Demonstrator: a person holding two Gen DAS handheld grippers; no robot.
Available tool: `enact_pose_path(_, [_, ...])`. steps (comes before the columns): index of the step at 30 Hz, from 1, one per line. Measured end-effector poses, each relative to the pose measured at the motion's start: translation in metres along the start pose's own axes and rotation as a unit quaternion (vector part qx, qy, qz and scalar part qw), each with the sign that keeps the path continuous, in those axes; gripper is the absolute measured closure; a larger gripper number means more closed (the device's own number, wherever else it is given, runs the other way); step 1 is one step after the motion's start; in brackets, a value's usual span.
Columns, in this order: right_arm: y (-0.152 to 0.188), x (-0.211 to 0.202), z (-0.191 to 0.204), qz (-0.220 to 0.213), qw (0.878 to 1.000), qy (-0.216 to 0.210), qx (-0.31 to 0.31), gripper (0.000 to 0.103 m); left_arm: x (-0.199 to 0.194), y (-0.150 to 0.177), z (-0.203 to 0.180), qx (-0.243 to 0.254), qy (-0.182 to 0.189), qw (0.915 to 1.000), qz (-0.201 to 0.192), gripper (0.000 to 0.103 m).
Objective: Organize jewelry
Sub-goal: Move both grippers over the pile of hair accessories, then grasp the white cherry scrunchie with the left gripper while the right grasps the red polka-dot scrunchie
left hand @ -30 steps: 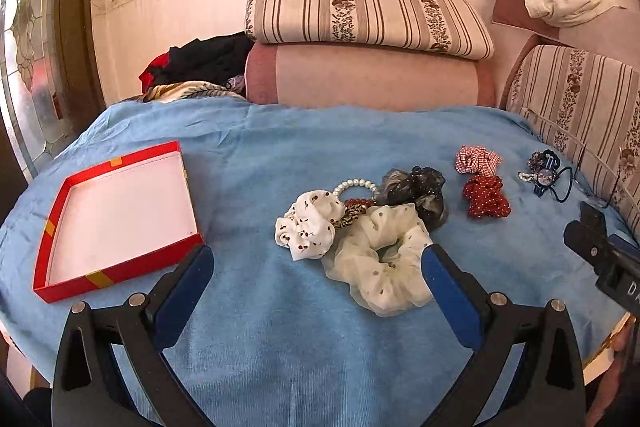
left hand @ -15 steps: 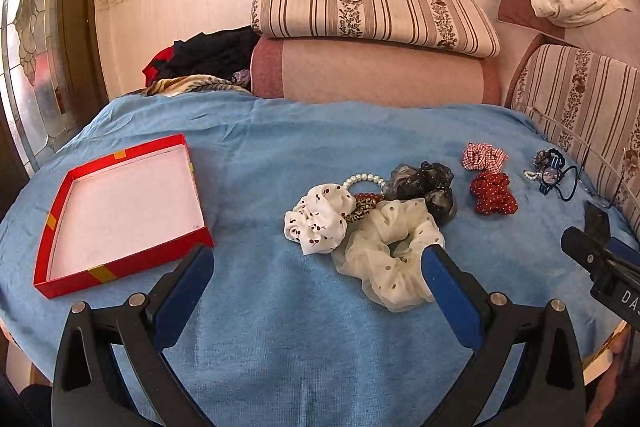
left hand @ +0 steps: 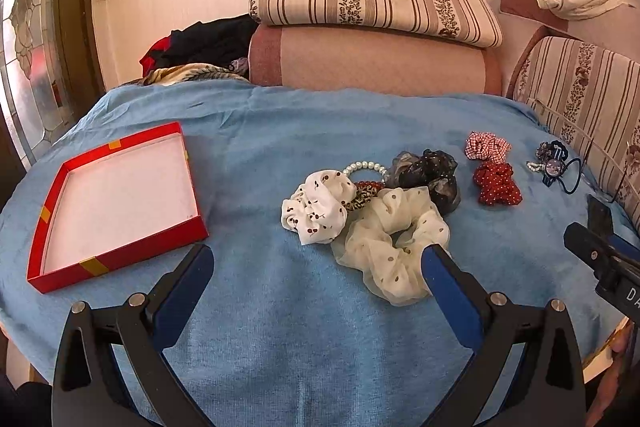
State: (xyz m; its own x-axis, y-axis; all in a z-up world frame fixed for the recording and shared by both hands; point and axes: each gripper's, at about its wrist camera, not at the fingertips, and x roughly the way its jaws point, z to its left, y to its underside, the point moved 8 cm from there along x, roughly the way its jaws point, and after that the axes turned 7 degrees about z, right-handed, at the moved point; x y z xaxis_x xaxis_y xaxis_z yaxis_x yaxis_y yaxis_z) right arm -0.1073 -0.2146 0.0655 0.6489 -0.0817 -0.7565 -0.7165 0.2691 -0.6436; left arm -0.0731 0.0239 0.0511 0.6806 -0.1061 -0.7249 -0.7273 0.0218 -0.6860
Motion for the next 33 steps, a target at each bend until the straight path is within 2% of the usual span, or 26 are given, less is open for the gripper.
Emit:
enact_pose_path(6, [0.001, 0.003, 0.000, 0.005, 1.000, -0.002, 0.001, 0.007, 0.001, -0.005, 0.009, -0.003, 0.003, 1.0000, 0.004, 0.000])
enact_pose_path(8, [0.001, 0.004, -0.001, 0.007, 1.000, -0.006, 0.004, 0.007, -0.002, -0.016, 0.025, -0.017, 0.016, 0.9997, 0.003, 0.000])
enact_pose_path(12, [0.001, 0.006, 0.000, 0.009, 1.000, -0.015, 0.005, 0.008, -0.009, -0.033, 0.069, -0.062, 0.009, 0.9980, -0.009, 0.000])
enact_pose_path(14, [0.000, 0.008, 0.000, 0.013, 1.000, -0.020, 0.005, 0.013, -0.008, -0.037, 0.090, -0.083, 0.005, 0.9965, -0.007, 0.000])
enact_pose_path(18, [0.001, 0.015, -0.002, 0.024, 0.999, -0.027, 0.016, 0.017, 0.000, -0.035, 0.105, -0.099, 0.018, 0.9949, 0.000, 0.000])
enact_pose_path(20, [0.001, 0.018, -0.003, 0.028, 0.999, -0.028, 0.018, 0.018, 0.007, -0.032, 0.097, -0.088, 0.035, 0.9954, 0.010, 0.000])
enact_pose_path(25, [-0.002, 0.020, -0.008, 0.029, 0.999, -0.024, 0.023, 0.024, 0.025, -0.031, 0.054, -0.015, 0.081, 0.9961, 0.031, 0.001])
enact_pose_path(27, [-0.003, 0.021, -0.013, 0.029, 0.999, -0.020, 0.029, 0.024, 0.034, -0.034, 0.039, 0.009, 0.098, 0.9946, 0.035, 0.008])
enact_pose_path(29, [-0.003, 0.025, -0.018, 0.034, 0.999, -0.016, 0.037, 0.024, 0.052, -0.036, 0.030, 0.028, 0.095, 0.9937, 0.053, 0.040])
enact_pose_path(31, [-0.002, 0.028, -0.021, 0.039, 0.998, -0.015, 0.041, 0.024, 0.071, -0.034, 0.024, 0.038, 0.103, 0.9908, 0.079, 0.053])
enact_pose_path(33, [-0.001, 0.030, -0.023, 0.043, 0.998, -0.014, 0.041, 0.024, 0.083, -0.029, 0.021, 0.043, 0.106, 0.9888, 0.096, 0.054])
